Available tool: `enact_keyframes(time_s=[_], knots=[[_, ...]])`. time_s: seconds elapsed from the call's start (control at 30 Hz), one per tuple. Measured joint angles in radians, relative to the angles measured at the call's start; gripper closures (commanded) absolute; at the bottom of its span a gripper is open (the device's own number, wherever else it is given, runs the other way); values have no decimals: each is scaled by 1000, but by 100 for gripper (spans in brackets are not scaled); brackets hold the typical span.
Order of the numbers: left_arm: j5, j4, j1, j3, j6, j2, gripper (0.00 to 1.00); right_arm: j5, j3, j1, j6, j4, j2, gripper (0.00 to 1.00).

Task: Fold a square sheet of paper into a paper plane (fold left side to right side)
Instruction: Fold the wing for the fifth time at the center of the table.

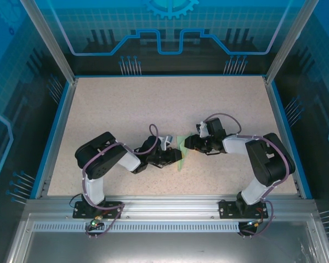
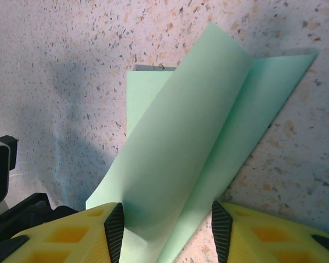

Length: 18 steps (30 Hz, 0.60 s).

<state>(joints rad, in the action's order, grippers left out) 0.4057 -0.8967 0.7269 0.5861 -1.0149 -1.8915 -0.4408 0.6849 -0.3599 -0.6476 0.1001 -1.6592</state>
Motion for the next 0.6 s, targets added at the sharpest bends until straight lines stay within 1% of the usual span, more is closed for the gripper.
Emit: enact_keyframes(time_s=[0.27,0.43,0.6], knots=[[12,9,-56,-11,1,43,58,0,5,0,0,-10,-2,51],[32,9,-85,3,-2,35,56,0,5,0,0,-10,-2,51],[53,8,-101,59,-3,-15,57,0,6,0,0,-11,-3,51]])
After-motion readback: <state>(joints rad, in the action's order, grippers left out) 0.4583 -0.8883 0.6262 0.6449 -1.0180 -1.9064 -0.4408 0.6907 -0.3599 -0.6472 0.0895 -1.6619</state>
